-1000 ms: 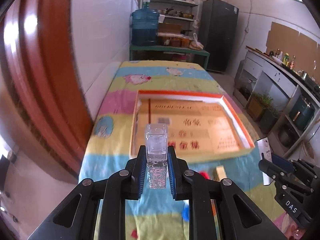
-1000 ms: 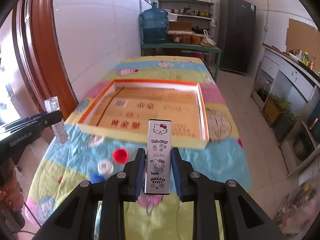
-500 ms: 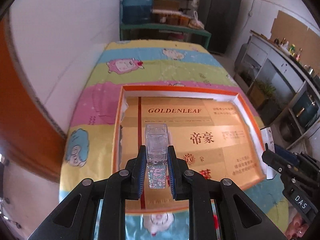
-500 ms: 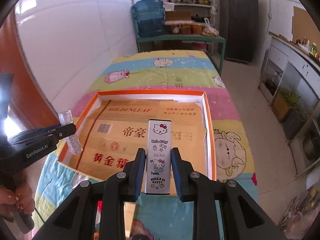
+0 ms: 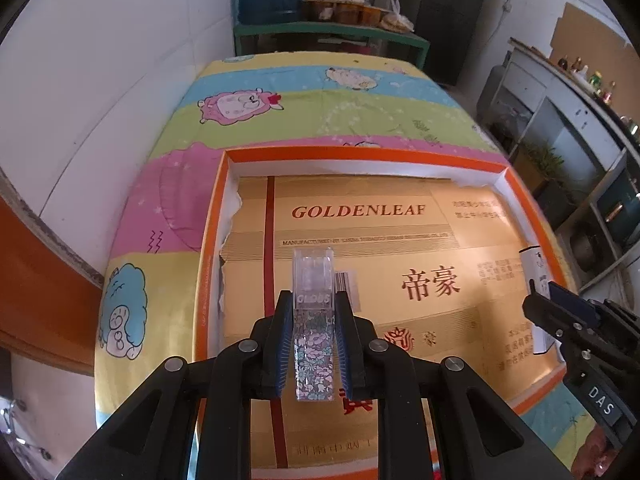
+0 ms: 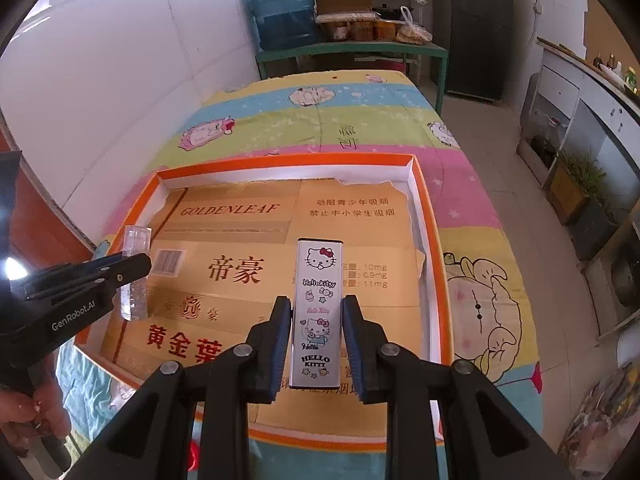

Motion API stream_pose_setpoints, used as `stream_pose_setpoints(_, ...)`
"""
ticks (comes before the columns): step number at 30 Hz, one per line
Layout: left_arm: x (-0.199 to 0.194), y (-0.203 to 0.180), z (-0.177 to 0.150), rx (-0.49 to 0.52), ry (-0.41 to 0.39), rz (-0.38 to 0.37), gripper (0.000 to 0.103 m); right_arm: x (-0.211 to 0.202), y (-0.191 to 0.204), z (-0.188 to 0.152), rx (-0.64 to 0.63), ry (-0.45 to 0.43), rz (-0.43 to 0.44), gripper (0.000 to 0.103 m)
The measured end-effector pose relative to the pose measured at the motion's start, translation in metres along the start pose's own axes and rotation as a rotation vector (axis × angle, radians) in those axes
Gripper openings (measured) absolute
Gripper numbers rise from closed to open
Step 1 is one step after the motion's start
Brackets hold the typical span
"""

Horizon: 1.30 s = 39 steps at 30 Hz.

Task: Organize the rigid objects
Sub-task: 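Carry the bottle and the box into the cardboard tray and lower them, then open both grippers to release the bottle and box in the tray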

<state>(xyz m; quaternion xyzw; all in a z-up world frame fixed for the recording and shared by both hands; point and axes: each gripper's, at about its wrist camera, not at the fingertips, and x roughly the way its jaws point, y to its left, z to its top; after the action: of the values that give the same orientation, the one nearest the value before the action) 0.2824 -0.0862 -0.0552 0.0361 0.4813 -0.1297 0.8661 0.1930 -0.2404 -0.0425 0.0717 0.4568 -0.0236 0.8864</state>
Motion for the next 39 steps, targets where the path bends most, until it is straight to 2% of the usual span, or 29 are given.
stream_pose_setpoints(17, 0.017, -0.007, -0.003, -0.001, -0.003, 0.027, 0.020, 0.018, -0.001, 0.002, -0.005, 0.022, -0.013, 0.027)
stream_pose_setpoints(26, 0.019, -0.005, -0.009, 0.009, -0.023, 0.010, 0.022, 0.031, -0.001, 0.000, -0.013, 0.036, -0.036, 0.027)
stream_pose_setpoints(28, 0.019, -0.007, -0.011, 0.026, -0.031, 0.005, 0.025, 0.032, 0.000, 0.000, -0.021, 0.030, -0.042, 0.027)
stream_pose_setpoints(32, 0.019, -0.007, -0.013, 0.038, -0.039, 0.015, 0.050, 0.032, 0.001, -0.001, -0.030, 0.024, -0.049, 0.028)
stream_pose_setpoints(35, 0.019, -0.002, -0.013, 0.029, -0.040, 0.008, 0.061, 0.032, 0.003, -0.002, -0.033, 0.021, -0.047, 0.030)
stream_pose_setpoints(39, 0.015, 0.002, -0.015, 0.019, -0.045, 0.036, 0.063, 0.028, 0.004, -0.005, -0.032, 0.014, -0.043, 0.038)
